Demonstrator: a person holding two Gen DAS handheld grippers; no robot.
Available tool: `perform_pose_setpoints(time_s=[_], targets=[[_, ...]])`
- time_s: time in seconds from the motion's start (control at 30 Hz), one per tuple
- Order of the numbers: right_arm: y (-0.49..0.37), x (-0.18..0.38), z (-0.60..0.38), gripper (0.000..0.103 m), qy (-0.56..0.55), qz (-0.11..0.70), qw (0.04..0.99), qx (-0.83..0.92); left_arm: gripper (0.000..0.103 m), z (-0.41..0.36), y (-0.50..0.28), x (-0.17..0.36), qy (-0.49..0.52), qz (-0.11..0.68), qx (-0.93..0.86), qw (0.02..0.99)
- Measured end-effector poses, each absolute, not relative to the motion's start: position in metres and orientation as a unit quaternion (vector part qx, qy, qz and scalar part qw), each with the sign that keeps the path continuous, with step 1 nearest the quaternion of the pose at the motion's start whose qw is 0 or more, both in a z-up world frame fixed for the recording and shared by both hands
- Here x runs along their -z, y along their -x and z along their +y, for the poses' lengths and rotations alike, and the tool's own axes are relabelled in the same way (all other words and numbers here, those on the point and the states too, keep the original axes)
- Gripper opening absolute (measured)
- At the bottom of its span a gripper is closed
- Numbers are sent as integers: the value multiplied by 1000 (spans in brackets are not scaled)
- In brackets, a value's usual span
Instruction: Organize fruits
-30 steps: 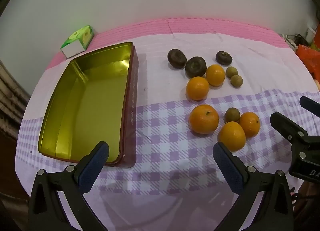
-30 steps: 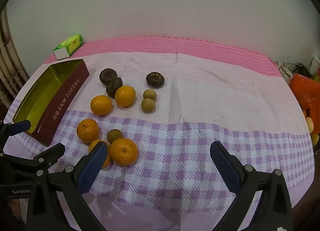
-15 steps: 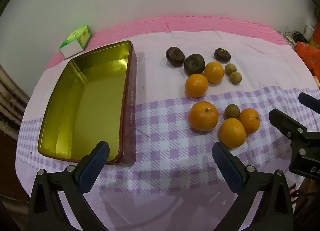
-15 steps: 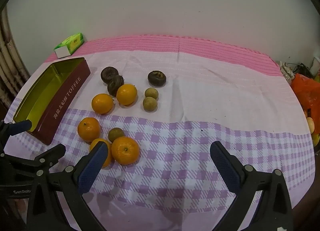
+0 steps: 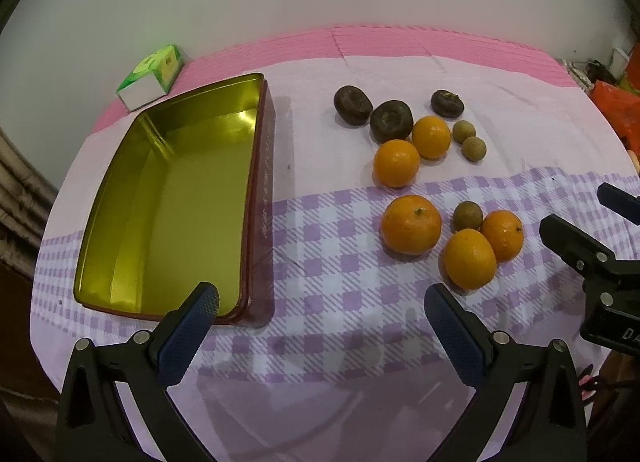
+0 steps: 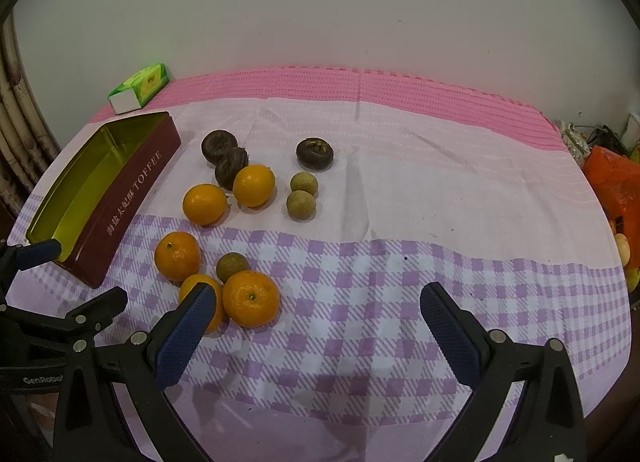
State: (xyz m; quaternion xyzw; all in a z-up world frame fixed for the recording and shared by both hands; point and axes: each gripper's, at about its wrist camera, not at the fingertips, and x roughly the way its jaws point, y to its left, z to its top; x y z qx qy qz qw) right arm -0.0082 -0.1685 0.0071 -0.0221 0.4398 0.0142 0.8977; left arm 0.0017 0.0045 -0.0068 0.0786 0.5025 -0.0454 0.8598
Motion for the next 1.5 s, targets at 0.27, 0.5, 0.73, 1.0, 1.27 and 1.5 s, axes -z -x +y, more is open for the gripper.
perform_pose_setpoints(time_s=[0.27,0.5,0.73,1.0,1.27,1.5], targets=[[8,-6,-168,100,21,441,897,-15,102,1,0,6,-85,502,44,859],[8,-5,-167,98,20,443,896,-15,102,5,0,8,-82,503,43,859],[8,-4,-167,97,21,444,896,-16,102,8,2,8,-82,504,39,859],[9,-2,-166,94,20,446,895,-19,102,9,0,8,-82,505,39,858],[8,-1,-166,93,19,448,893,-22,102,9,0,8,-82,505,39,858],[8,-1,-166,93,19,452,892,-22,102,12,1,8,-83,504,41,858]])
